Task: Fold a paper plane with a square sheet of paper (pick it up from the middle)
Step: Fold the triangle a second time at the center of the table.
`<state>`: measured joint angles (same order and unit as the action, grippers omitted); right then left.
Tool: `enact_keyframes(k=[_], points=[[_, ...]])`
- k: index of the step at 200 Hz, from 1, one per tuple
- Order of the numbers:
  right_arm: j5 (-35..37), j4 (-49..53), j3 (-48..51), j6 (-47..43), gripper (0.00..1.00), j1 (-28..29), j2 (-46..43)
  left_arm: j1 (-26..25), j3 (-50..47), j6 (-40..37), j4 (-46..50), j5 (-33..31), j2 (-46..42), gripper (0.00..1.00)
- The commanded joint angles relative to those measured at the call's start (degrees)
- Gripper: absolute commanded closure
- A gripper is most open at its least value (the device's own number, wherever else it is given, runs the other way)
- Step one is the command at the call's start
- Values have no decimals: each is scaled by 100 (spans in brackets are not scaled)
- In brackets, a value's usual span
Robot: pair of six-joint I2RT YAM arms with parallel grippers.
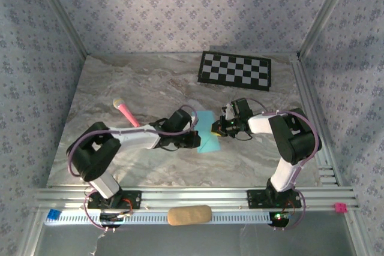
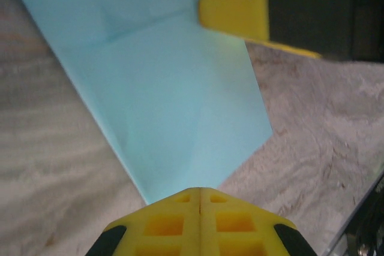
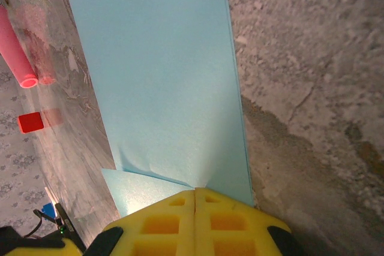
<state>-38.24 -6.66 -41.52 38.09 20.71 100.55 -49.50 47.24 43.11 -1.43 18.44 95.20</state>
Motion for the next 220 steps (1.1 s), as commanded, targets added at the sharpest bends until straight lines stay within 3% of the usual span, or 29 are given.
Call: enact_keyframes(k=[1, 78, 145, 175, 220], points=[[497, 457, 83, -49, 100, -41, 175, 10, 244, 6, -140, 140, 336, 93], [303, 499, -15, -159, 100, 29, -504, -8, 31, 23, -6, 54, 799, 96], [182, 374, 199, -22, 100, 686, -305, -16, 65, -40, 124, -33, 772, 97], [410, 13, 495, 107, 100, 383, -151, -20, 35, -82, 143, -16, 763, 98], [496, 206, 75, 41, 100, -160, -121, -17, -89, -64, 88, -28, 766, 100]])
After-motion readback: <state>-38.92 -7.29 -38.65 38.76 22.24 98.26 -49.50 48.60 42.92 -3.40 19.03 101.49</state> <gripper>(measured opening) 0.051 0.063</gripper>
